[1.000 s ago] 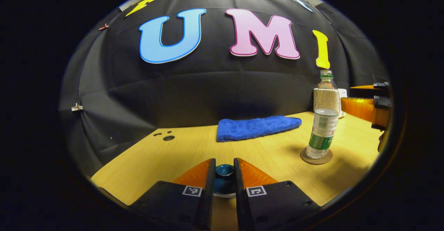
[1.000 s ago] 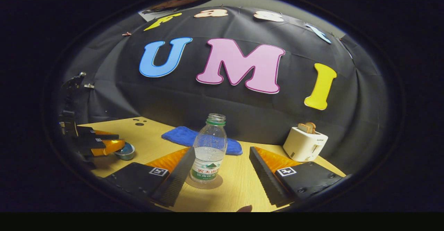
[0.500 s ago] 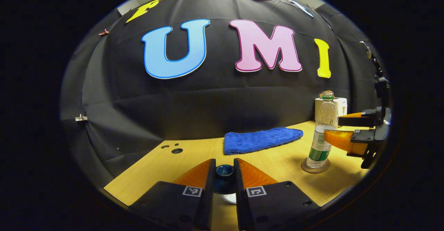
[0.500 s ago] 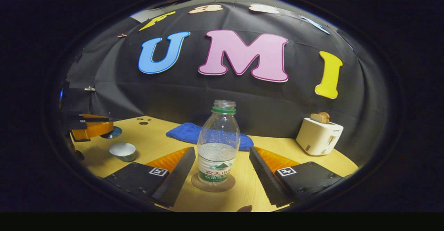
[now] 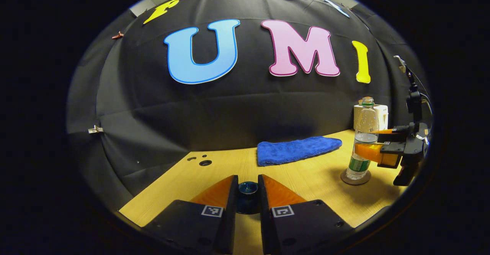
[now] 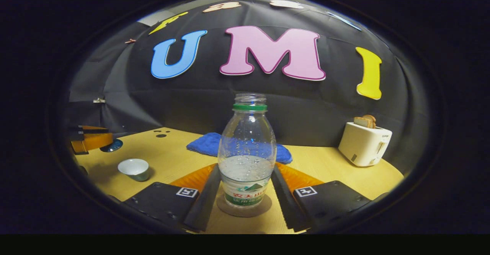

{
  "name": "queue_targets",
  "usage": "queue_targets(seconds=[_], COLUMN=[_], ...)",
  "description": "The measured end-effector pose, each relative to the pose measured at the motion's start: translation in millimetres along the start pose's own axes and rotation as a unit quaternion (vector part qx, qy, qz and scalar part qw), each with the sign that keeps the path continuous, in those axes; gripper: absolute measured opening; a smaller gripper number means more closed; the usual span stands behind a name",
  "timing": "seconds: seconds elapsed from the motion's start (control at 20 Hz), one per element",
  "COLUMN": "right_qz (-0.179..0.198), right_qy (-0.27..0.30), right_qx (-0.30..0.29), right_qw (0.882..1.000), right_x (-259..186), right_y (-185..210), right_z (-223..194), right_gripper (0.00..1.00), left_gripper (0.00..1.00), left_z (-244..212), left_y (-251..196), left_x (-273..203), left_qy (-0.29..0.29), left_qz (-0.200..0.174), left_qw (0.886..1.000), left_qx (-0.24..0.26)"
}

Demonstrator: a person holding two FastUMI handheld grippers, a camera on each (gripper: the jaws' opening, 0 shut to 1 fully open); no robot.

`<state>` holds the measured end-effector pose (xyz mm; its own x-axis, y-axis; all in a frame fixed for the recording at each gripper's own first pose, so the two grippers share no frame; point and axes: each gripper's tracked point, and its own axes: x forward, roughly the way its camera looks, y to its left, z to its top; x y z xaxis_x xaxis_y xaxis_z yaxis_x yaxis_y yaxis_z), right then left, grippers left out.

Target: Open the teacup lid with one hand, grasp the water bottle and pour water into the teacup with the other hand; after pouring, place the water bottle on the coaster and then close the teacup lid.

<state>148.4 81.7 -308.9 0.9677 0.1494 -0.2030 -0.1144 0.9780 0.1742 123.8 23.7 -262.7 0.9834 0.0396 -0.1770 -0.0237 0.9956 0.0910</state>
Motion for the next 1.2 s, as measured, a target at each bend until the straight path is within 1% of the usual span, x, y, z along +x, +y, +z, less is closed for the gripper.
queue_targets(seconds=[0.05, 0.1, 0.15, 0.2, 0.25, 0.3, 0.35, 0.4, 0.45, 0.5, 0.55, 0.65, 0.7, 0.75, 0.8, 0.85, 0.9, 0.95, 1.0, 1.05, 1.1, 1.2], right_qz=[-0.007, -0.013, -0.019, -0.023, -0.024, -0.024, -0.022, -0.019, -0.015, -0.010, -0.004, 0.005, 0.005, 0.001, 0.001, 0.005, 0.010, 0.018, 0.025, 0.030, 0.035, 0.041], right_qy=[-0.003, -0.009, -0.016, -0.020, -0.022, -0.022, -0.020, -0.018, -0.017, -0.016, -0.017, -0.018, -0.018, -0.022, -0.025, -0.026, -0.028, -0.028, -0.027, -0.027, -0.025, -0.025], right_qx=[-0.011, -0.033, -0.061, -0.092, -0.122, -0.151, -0.179, -0.209, -0.238, -0.266, -0.292, -0.342, -0.369, -0.395, -0.420, -0.443, -0.463, -0.478, -0.491, -0.500, -0.509, -0.530], right_qw=[1.000, 0.999, 0.998, 0.995, 0.992, 0.988, 0.983, 0.978, 0.971, 0.964, 0.956, 0.939, 0.929, 0.918, 0.907, 0.896, 0.886, 0.878, 0.871, 0.865, 0.860, 0.847], right_x=[-2.5, -3.5, -4.8, -4.6, -4.0, -3.3, -1.0, 0.2, 2.1, 3.9, 5.5, 9.2, 10.6, 11.7, 12.6, 14.3, 14.8, 16.3, 16.3, 16.1, 14.0, 10.9], right_y=[-2.3, -4.1, -3.9, -3.8, 0.4, 3.3, 7.2, 10.7, 15.0, 19.8, 30.1, 45.6, 50.8, 53.8, 57.0, 64.5, 71.0, 76.1, 80.3, 83.0, 85.2, 91.1], right_z=[5.4, 11.8, 18.4, 25.1, 30.0, 33.9, 34.5, 34.9, 33.2, 33.5, 32.8, 28.6, 27.6, 27.2, 27.1, 24.3, 20.9, 16.9, 13.8, 11.9, 10.8, 7.9], right_gripper=[0.74, 0.74, 0.74, 0.74, 0.74, 0.74, 0.74, 0.74, 0.74, 0.74, 0.74, 0.75, 0.74, 0.74, 0.71, 0.74, 0.74, 0.74, 0.74, 0.74, 0.74, 0.74], left_gripper=[0.27, 0.31, 0.31, 0.27, 0.31, 0.27, 0.27, 0.31, 0.31, 0.27, 0.31, 0.36, 0.27, 0.29, 0.31, 0.31, 0.36, 0.27, 0.31, 0.27, 0.31, 0.31], left_z=[-0.4, 2.0, 2.7, 6.2, 8.1, 10.9, 12.1, 13.7, 13.0, 13.4, 12.2, 8.2, 6.5, 4.7, 3.6, 1.3, -0.4, -1.3, -2.3, -4.5, -5.4, -7.4], left_y=[0.5, 0.3, 2.2, 4.6, 7.6, 10.9, 16.2, 22.3, 29.1, 36.1, 43.5, 58.1, 65.3, 71.5, 77.1, 81.2, 84.6, 88.7, 91.3, 94.5, 96.9, 101.7], left_x=[-0.6, -1.6, -2.5, -3.5, -6.2, -8.1, -10.7, -13.3, -16.7, -19.7, -23.1, -30.4, -33.8, -37.5, -40.1, -43.6, -46.3, -48.3, -49.9, -52.1, -53.2, -56.0], left_qy=[0.000, -0.001, -0.003, -0.006, -0.009, -0.011, -0.012, -0.012, -0.012, -0.011, -0.010, -0.006, -0.004, -0.003, -0.002, -0.001, 0.000, 0.001, 0.001, 0.002, 0.003, 0.004], left_qz=[-0.002, -0.003, -0.004, -0.003, -0.001, 0.001, 0.003, 0.008, 0.013, 0.018, 0.024, 0.038, 0.044, 0.049, 0.054, 0.058, 0.061, 0.064, 0.066, 0.068, 0.071, 0.075], left_qw=[1.000, 1.000, 1.000, 1.000, 1.000, 1.000, 1.000, 1.000, 1.000, 0.999, 0.999, 0.999, 0.999, 0.998, 0.998, 0.998, 0.998, 0.998, 0.997, 0.997, 0.997, 0.997], left_qx=[-0.001, -0.003, -0.003, -0.004, -0.005, -0.007, -0.010, -0.014, -0.019, -0.024, -0.027, -0.028, -0.028, -0.028, -0.029, -0.028, -0.028, -0.028, -0.029, -0.031, -0.032, -0.033])
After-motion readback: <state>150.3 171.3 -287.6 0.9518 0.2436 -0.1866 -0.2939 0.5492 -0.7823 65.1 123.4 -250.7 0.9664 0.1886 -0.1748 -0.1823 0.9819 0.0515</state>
